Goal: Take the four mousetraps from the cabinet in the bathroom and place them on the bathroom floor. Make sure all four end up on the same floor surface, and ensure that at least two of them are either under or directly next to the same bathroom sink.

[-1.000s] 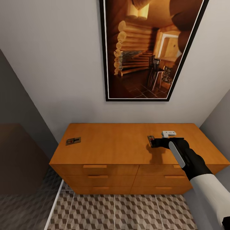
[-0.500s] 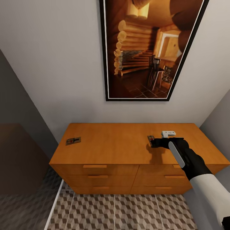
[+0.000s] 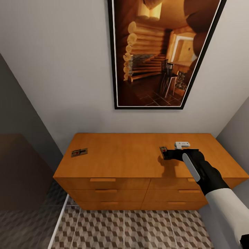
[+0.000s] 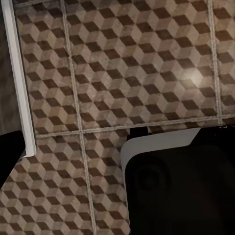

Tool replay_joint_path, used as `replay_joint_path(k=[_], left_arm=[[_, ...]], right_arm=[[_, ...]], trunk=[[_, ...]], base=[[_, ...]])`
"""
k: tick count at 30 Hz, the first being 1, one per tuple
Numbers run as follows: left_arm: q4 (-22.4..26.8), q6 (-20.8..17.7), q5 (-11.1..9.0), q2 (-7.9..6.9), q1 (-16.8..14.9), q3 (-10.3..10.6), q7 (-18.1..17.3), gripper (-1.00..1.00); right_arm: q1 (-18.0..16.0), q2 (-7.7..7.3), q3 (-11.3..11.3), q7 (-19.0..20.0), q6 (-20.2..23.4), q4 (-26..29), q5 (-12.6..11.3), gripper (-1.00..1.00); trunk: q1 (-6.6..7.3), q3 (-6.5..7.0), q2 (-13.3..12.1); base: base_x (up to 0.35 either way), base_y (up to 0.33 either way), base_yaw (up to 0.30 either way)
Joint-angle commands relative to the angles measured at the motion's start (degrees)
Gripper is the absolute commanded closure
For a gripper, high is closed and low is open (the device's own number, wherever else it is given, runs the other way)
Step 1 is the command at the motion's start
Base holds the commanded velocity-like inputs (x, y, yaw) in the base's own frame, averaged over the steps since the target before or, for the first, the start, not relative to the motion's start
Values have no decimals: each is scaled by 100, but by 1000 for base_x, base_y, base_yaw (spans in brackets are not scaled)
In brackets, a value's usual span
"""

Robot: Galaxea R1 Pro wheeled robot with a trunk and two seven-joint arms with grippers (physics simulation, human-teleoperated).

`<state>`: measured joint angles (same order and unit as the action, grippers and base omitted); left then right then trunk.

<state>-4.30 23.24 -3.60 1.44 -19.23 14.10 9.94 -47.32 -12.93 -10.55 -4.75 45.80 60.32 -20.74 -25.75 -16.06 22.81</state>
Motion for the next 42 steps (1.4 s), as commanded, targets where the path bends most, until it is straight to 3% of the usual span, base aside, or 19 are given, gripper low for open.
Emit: replay_joint_path(k=[1,7,17,42], left_arm=[[-27,40,-36,5,-11,49,17,-100],[-27,40,-36,5,-11,49,17,-100],[-27,40,-36,5,-11,49,17,-100],[-27,40,-36,5,-11,49,17,-100]], right_arm=[[-5,-8,-19,-49,17,6,-57,-100],[-5,-11,-11,105,17,6,-77,-100],[-5,-23,-2,735,17,6,-41,-100],[-5,-37,0,774,17,-3,-18,-100]], trunk=[[-3,-11,11],[-3,-11,11],[-3,-11,11],[-3,-11,11]], base=[[0,0,0],[0,0,0],[0,0,0],[0,0,0]])
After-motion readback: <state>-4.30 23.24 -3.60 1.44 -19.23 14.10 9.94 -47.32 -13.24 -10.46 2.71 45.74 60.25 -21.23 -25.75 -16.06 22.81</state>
